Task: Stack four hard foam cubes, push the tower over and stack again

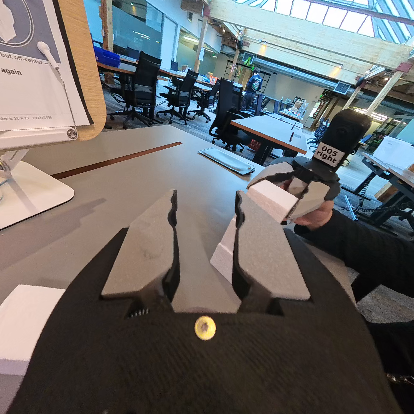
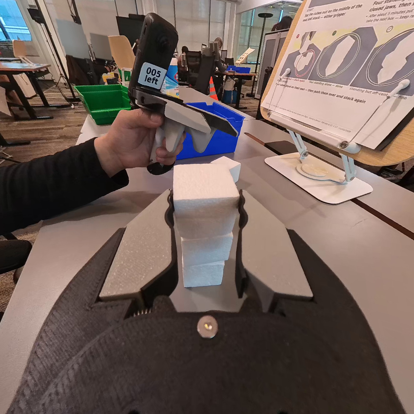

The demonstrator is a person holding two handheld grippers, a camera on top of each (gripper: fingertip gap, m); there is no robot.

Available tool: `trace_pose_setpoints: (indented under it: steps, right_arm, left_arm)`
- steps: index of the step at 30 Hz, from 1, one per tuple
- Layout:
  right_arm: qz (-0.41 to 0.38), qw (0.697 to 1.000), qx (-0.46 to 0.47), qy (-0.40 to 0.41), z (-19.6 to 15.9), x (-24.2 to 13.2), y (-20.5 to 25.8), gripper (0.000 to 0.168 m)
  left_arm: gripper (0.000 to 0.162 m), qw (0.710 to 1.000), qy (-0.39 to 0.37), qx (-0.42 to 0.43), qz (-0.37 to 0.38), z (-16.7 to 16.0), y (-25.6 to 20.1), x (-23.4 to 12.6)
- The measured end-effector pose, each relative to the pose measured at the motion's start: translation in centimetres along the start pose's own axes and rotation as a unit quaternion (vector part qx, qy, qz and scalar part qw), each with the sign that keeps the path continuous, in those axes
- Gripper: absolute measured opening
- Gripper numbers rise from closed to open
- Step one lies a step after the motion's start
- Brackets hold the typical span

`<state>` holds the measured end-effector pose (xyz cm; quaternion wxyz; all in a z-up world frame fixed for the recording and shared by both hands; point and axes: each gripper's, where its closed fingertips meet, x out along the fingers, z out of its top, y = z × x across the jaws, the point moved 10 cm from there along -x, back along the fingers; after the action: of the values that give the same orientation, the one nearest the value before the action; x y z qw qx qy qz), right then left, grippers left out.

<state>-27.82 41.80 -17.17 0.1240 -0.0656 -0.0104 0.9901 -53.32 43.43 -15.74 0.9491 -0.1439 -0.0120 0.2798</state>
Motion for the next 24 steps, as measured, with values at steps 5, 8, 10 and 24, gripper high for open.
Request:
trace_pose_setpoints:
  steps: [5,8,10,24]
  right_arm:
    - [-0.007,1.000,-0.004,-0.003,0.0,0.2,0.1,0.062]
    - [-0.006,1.000,-0.007,-0.008,0.0,0.1,0.2,0.066]
    - [-0.003,1.000,-0.009,-0.015,0.1,0.0,0.2,0.069]
    - [-0.011,0.994,0.019,-0.104,1.2,-2.7,-0.4,0.069]
  left_arm:
    - [0.050,1.000,0.000,0.001,0.002,0.0,0.0,-0.1]
    - [0.049,1.000,-0.008,0.002,0.009,0.3,0.1,-0.4]
    - [0.049,1.000,-0.017,0.004,0.014,0.5,0.1,-0.8]
    - [0.075,0.970,0.073,0.035,0.231,-1.0,4.8,-3.3]
